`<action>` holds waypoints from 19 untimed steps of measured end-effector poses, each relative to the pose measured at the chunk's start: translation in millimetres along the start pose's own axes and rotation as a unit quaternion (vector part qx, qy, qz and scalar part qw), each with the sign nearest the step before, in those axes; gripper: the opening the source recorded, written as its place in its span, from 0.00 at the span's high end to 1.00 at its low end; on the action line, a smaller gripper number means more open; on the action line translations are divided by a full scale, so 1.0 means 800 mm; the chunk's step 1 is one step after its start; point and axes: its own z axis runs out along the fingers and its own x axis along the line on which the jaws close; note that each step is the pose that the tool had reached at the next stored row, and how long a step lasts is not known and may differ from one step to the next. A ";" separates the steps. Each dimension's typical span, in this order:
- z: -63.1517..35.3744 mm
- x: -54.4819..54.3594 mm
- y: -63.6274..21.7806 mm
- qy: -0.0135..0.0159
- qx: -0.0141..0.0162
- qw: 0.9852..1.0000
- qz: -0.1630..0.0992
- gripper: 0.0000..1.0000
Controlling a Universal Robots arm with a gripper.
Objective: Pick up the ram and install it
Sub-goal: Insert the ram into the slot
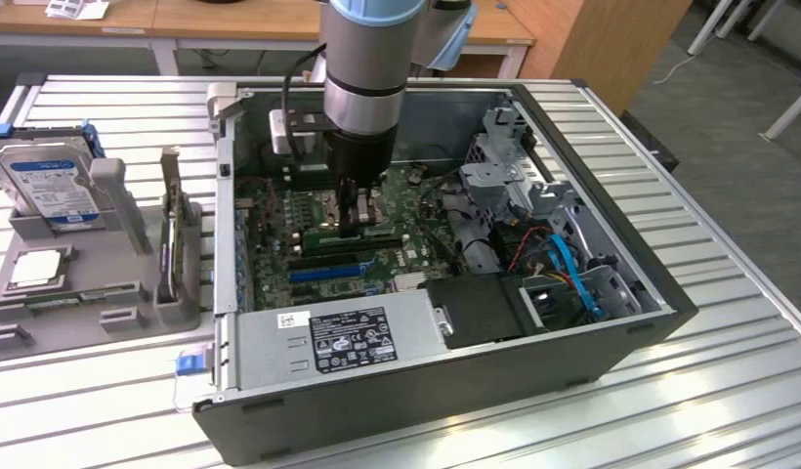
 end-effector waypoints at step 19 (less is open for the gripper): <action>0.001 0.000 0.000 0.000 -0.002 1.000 0.000 0.88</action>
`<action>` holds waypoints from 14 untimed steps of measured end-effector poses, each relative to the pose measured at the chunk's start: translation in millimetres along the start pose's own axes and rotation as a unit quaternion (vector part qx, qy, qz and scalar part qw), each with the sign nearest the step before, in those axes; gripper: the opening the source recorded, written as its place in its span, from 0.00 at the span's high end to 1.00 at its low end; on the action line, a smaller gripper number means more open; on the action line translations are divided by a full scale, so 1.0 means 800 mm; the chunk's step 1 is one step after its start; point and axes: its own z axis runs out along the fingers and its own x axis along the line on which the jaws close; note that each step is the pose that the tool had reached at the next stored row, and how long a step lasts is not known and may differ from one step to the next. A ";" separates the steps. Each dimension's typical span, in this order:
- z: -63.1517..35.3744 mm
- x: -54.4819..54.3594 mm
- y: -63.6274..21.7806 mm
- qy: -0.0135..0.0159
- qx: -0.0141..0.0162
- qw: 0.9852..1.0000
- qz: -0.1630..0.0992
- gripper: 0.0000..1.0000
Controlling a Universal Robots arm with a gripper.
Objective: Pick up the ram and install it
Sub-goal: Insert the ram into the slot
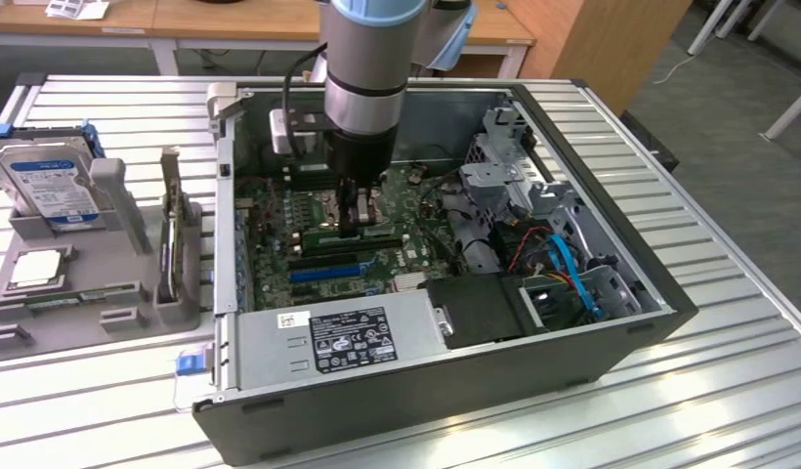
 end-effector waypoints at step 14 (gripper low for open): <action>0.003 0.000 0.000 0.000 0.000 1.000 0.000 0.88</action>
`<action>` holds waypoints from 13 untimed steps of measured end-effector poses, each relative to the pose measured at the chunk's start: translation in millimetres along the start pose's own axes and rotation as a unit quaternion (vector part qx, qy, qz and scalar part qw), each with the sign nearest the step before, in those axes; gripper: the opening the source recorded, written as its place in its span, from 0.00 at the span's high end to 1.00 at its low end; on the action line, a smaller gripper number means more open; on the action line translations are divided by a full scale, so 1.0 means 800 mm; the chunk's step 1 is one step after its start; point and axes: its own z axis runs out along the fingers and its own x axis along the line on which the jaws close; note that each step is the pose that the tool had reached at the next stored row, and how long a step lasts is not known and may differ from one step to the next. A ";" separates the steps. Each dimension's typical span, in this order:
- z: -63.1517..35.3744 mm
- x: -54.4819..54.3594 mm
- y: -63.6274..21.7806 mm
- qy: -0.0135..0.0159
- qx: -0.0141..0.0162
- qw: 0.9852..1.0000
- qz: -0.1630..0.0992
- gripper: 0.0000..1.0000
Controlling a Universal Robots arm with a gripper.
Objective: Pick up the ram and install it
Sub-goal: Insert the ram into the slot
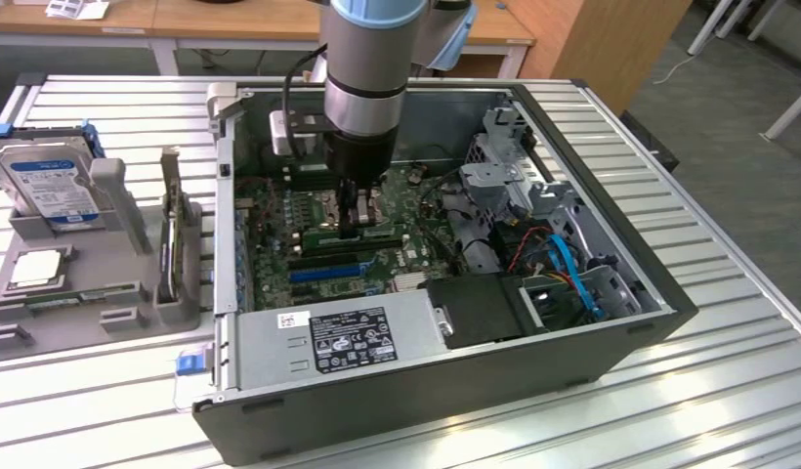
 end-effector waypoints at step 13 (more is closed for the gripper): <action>0.000 0.000 0.000 -0.001 0.001 1.000 0.000 0.88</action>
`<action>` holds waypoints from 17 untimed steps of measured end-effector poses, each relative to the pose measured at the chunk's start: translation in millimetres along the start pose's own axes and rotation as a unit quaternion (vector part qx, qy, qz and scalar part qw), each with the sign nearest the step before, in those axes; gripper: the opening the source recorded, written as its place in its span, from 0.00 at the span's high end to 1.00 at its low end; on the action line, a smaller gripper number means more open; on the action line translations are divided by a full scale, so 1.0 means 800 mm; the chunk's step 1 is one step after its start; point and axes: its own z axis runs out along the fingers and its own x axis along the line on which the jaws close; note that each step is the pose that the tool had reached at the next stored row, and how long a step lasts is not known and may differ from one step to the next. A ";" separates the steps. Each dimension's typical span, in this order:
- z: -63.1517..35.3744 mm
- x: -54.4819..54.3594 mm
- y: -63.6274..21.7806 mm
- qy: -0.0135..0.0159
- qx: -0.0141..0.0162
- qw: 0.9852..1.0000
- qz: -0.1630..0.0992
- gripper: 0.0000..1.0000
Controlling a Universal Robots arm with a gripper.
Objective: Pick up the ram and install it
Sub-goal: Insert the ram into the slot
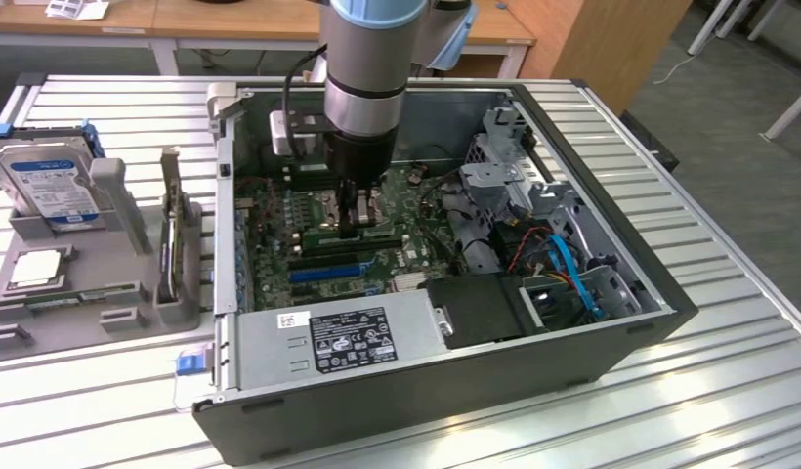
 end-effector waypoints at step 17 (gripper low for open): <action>-0.004 0.000 0.000 0.001 0.000 1.000 0.000 0.88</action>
